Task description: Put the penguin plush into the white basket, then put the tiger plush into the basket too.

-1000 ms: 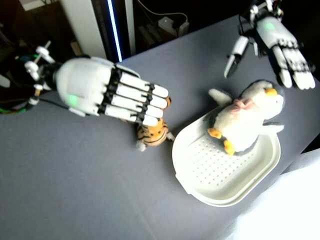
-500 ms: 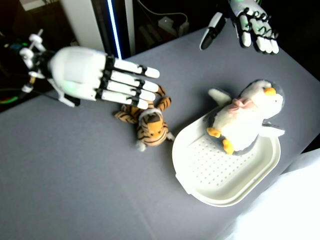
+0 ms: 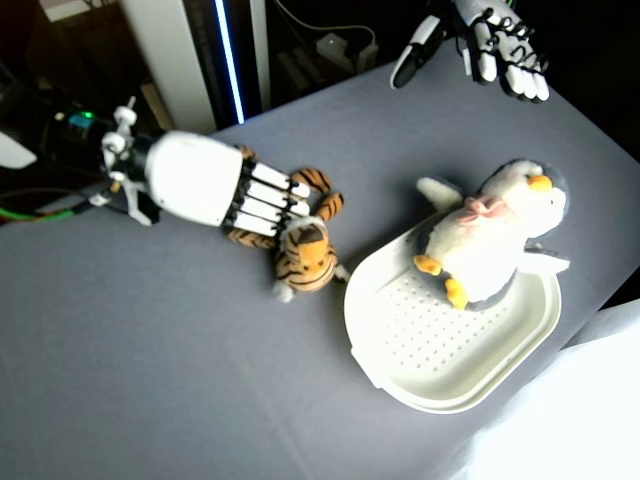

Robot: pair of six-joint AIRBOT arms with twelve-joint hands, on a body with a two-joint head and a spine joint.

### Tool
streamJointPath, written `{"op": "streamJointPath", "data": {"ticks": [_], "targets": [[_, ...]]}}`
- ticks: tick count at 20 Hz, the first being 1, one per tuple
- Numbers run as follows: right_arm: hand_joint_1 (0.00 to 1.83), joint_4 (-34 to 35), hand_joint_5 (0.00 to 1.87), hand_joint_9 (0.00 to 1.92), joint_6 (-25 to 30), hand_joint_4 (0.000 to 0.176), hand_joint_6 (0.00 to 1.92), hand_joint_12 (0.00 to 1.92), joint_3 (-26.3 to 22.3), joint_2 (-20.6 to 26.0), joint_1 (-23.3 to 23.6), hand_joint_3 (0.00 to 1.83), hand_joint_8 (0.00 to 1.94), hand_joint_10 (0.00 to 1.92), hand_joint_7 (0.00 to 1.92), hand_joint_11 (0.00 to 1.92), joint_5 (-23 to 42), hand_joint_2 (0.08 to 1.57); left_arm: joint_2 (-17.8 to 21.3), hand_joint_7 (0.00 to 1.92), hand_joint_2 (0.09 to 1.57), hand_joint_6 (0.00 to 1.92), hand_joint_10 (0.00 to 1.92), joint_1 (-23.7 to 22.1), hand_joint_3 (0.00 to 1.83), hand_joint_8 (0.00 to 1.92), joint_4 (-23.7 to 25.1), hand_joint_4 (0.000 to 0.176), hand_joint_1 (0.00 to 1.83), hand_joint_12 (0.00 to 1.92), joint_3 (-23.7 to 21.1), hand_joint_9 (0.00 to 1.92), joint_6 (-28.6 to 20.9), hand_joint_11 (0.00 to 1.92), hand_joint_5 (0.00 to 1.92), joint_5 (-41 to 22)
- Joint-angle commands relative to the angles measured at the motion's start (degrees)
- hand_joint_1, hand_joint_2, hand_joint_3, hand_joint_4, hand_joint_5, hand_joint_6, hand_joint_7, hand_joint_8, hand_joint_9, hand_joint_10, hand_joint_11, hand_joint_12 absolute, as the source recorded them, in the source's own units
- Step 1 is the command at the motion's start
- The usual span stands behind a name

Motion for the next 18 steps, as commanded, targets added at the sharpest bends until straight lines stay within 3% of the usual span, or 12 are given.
{"op": "streamJointPath", "data": {"ticks": [1, 2, 3, 6, 7, 10, 13, 14, 15, 16, 17, 18], "targets": [[1.08, 0.26, 0.56, 0.86, -0.82, 0.002, 0.0, 0.99, 0.11, -0.61, 0.78, 0.0, 0.0, 0.07, 0.6, 0.58, 2.0, 1.15, -0.46, 0.0, 0.75, 0.0, 0.0, -0.51, 0.0, 0.0, 1.08, 0.176, 0.72, 0.0, 0.26, 0.0, -0.54, 0.0, 0.0, -7.05], [1.2, 0.25, 0.59, 0.8, -1.55, 0.0, 0.01, 1.3, 0.11, -0.66, 1.29, 0.0, 0.0, 0.71, 0.64, 0.7, 1.48, 1.15, -0.5, 0.0, 0.74, 0.0, 0.0, -0.42, 0.0, 0.0, 1.02, 0.176, 0.75, 0.0, 0.4, 0.0, -0.98, 0.0, 0.0, -7.07], [1.19, 0.19, 0.69, 0.88, -1.82, 0.0, 1.18, 1.67, 0.22, -0.64, 1.79, 0.0, 1.46, 1.5, 0.76, 0.93, 1.21, 1.25, -0.41, 0.0, 0.73, 0.0, 0.0, -0.2, 0.0, 0.0, 1.01, 0.176, 0.78, 0.0, 0.36, 0.0, -1.11, 0.0, 0.0, -7.18], [1.32, 0.58, 0.82, 0.85, 0.69, 0.0, 1.29, 1.47, 1.1, 0.31, 2.27, 0.0, 1.2, 1.46, 0.74, 0.91, 5.07, 1.2, -0.46, 0.0, 0.73, 0.0, 0.0, 0.28, 0.0, 0.0, 0.58, 0.176, 0.79, 0.0, 0.35, 0.0, -1.11, 0.0, 0.0, -7.36], [1.21, 1.4, 0.82, 0.87, 0.99, 0.0, 1.31, 1.45, 1.11, 1.03, 2.42, 0.01, 1.37, 1.45, 0.7, 0.95, 7.82, 1.23, -0.48, 0.0, 0.73, 0.0, 0.0, 0.53, 0.0, 0.0, 0.39, 0.176, 0.78, 0.0, 0.33, 0.0, -1.22, 0.0, 0.0, -7.47], [1.35, 3.95, 0.84, 0.81, 0.76, 0.0, 1.18, 1.47, 0.81, 2.77, 3.32, 0.0, 1.36, 1.45, 0.66, 0.79, 16.99, 1.21, -0.33, 0.0, 0.72, 0.0, 0.0, 1.17, 0.0, 0.0, 0.22, 0.176, 0.78, 0.0, 0.24, 0.0, -1.56, 0.0, 0.0, -8.13], [1.36, 8.6, 0.96, 0.85, -4.73, 0.0, 1.1, 1.35, 1.3, 2.83, 8.14, 0.0, 1.01, 1.29, 0.88, 0.74, 22.75, 1.14, -0.1, 0.0, 0.73, 0.0, 0.0, 1.3, 0.0, 0.0, 0.06, 0.176, 0.82, 0.0, 0.17, 0.0, -1.56, 0.0, 0.0, -8.97], [1.36, 9.96, 0.96, 0.82, -6.94, 0.0, 1.11, 1.34, 2.22, 2.05, 10.42, 0.0, 1.03, 1.31, 0.88, 0.66, 21.87, 1.14, -0.11, 0.0, 0.72, 0.0, 0.0, 1.29, 0.0, 0.0, 0.06, 0.176, 0.82, 0.0, 0.16, 0.0, -1.56, 0.0, 0.0, -9.02], [1.27, 10.46, 0.91, 0.78, -7.54, 0.0, 0.95, 1.51, 3.68, 0.97, 12.64, 0.01, 1.4, 1.33, 0.83, 0.69, 20.18, 1.18, -0.13, 0.0, 0.72, 0.0, 0.0, 1.29, 0.0, 0.0, 0.06, 0.176, 0.83, 0.0, 0.14, 0.0, -1.56, 0.0, 0.0, -9.01], [1.34, 10.44, 0.91, 0.75, -7.54, 0.0, 1.01, 1.44, 5.72, -0.57, 15.93, 0.0, 1.36, 1.43, 0.74, 0.69, 17.36, 1.19, -0.18, 0.0, 0.72, 0.0, 0.0, 1.29, 0.0, 0.0, 0.05, 0.176, 0.81, 0.0, 0.15, 0.0, -1.56, 0.0, 0.0, -8.81], [1.33, 9.97, 0.82, 0.7, -7.53, 0.0, 1.29, 1.33, 8.28, -2.62, 19.74, 0.0, 1.35, 1.47, 0.66, 0.72, 13.27, 1.23, -0.22, 0.0, 0.72, 0.0, 0.0, 1.33, 0.0, 0.0, -0.11, 0.176, 0.81, 0.0, 0.2, 0.0, -1.56, 0.0, 0.0, -8.76], [1.35, 8.81, 0.98, 0.7, -7.53, 0.0, 0.9, 1.51, 11.27, -5.09, 24.07, 0.0, 1.44, 1.54, 0.68, 0.7, 7.97, 1.2, -0.24, 0.0, 0.73, 0.0, 0.0, 1.47, 0.0, 0.0, -0.23, 0.176, 0.79, 0.0, 0.29, 0.0, -1.56, 0.0, 0.0, -8.63]]}}
